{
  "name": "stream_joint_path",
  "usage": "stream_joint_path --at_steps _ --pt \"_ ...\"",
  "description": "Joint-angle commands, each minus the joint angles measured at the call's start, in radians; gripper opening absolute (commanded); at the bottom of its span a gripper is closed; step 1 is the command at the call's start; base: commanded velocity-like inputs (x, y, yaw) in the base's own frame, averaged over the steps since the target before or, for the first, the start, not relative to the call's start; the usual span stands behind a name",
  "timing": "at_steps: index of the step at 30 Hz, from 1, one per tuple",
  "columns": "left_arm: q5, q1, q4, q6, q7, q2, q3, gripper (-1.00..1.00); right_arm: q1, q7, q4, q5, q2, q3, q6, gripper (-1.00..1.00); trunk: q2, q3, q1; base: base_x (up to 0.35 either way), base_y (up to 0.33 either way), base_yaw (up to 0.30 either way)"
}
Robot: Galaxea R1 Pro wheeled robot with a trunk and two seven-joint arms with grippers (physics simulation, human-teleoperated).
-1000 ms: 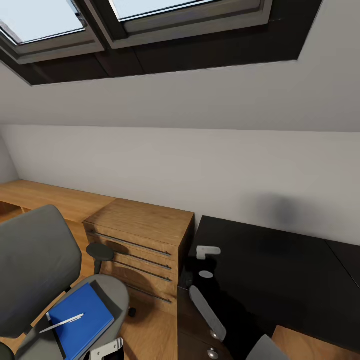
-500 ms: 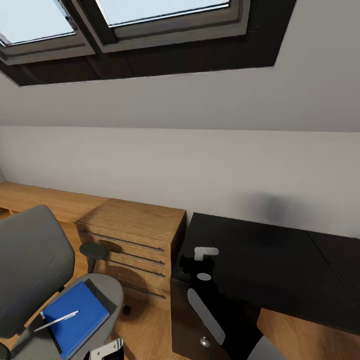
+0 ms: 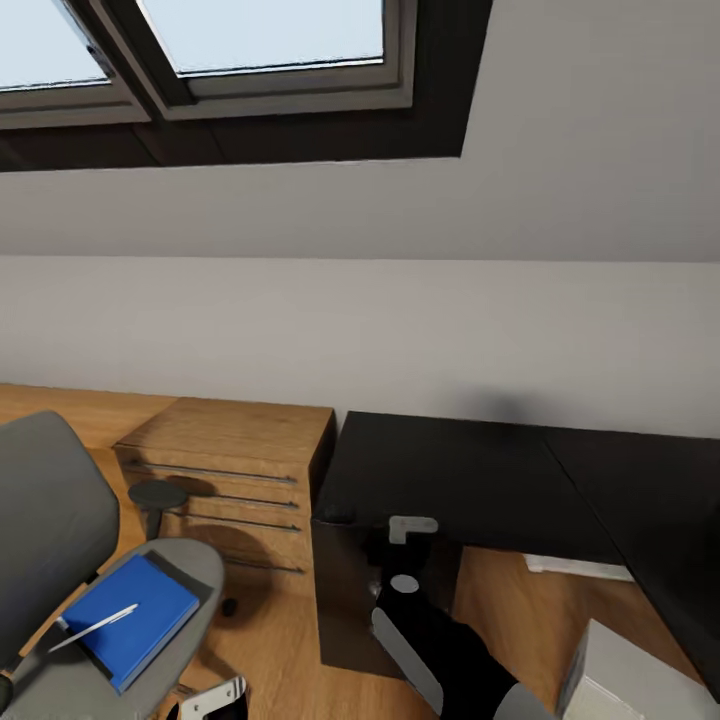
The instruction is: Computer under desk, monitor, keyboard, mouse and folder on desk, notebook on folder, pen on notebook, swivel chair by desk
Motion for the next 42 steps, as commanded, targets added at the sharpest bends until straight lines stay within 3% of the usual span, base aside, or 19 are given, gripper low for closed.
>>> stream_joint_path --at_steps 1,5,11,30,32,33,42 --pt "0.010 0.000 -0.001 -0.004 0.004 0.001 -0.003 1.00 -0.001 -0.008 0.005 -0.003 -0.001 0.012 -0.015 1.00 -0.001 -0.001 -0.001 -0.333 0.074 -0.287" --pt "0.011 0.000 0.000 -0.004 0.004 0.001 -0.002 1.00 -0.001 -0.015 0.022 -0.003 -0.003 0.048 -0.073 1.00 -0.001 0.000 -0.001 -0.333 0.074 -0.289" --pt "0.012 0.000 0.000 -0.004 0.004 0.003 -0.002 1.00 -0.001 -0.027 0.028 -0.003 -0.003 0.078 -0.095 1.00 -0.001 0.000 -0.001 -0.333 0.074 -0.283" --pt "0.011 0.000 0.013 -0.004 0.004 0.003 -0.002 1.00 -0.001 -0.035 0.041 -0.003 -0.004 0.110 -0.105 1.00 -0.001 0.000 -0.001 -0.307 0.026 -0.048" --pt "0.011 0.000 0.014 -0.004 0.004 0.003 -0.002 1.00 -0.001 -0.033 0.047 -0.002 -0.004 0.130 -0.105 1.00 -0.001 0.000 -0.001 -0.259 -0.179 0.000" --pt "0.011 0.000 0.014 -0.004 0.004 0.003 -0.002 1.00 -0.001 -0.031 0.093 0.001 -0.004 0.192 -0.109 1.00 -0.001 0.000 -0.001 -0.315 -0.088 0.000" --pt "0.010 0.000 0.014 -0.004 0.004 0.002 -0.002 1.00 -0.001 -0.030 0.105 0.002 -0.002 0.206 -0.135 1.00 -0.001 0.000 -0.001 -0.328 -0.039 0.000"
